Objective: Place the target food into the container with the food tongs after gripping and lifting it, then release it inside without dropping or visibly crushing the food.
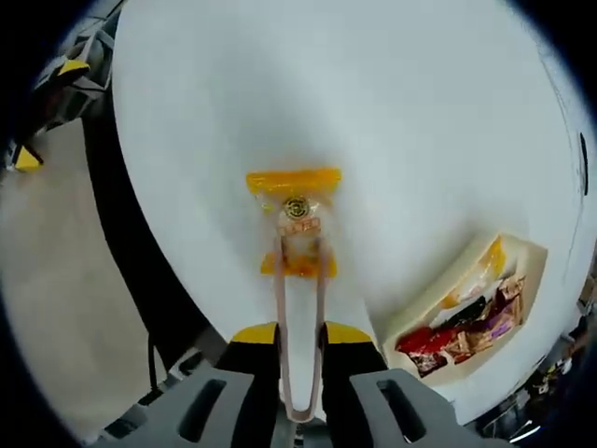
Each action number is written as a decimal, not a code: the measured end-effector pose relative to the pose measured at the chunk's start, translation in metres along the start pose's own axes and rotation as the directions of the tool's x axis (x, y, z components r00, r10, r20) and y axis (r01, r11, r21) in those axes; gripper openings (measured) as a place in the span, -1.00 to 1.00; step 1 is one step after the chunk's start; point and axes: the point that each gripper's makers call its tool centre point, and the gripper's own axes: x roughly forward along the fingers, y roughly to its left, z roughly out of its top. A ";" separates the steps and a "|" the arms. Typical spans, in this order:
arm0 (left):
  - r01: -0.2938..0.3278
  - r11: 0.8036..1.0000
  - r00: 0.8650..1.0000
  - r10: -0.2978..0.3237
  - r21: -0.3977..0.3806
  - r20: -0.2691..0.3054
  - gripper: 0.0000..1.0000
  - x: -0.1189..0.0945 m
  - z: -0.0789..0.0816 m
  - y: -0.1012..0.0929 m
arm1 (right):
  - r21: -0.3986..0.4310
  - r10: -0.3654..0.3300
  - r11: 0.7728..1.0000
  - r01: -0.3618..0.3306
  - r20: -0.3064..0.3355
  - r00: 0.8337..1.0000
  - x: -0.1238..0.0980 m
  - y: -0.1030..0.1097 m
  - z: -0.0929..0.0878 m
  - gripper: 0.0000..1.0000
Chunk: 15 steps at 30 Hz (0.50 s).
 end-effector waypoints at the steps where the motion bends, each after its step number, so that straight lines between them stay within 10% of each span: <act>1: 0.000 1.000 1.000 0.000 0.000 0.000 0.17 0.000 0.000 0.000 | 0.004 0.002 1.000 -0.002 0.003 1.000 0.000 0.000 0.000 -0.74; 15: 0.017 1.000 1.000 -0.016 0.025 -0.010 0.16 0.003 0.003 -0.006 | 0.084 0.053 0.994 -0.071 0.207 0.977 -0.009 0.009 0.011 -0.78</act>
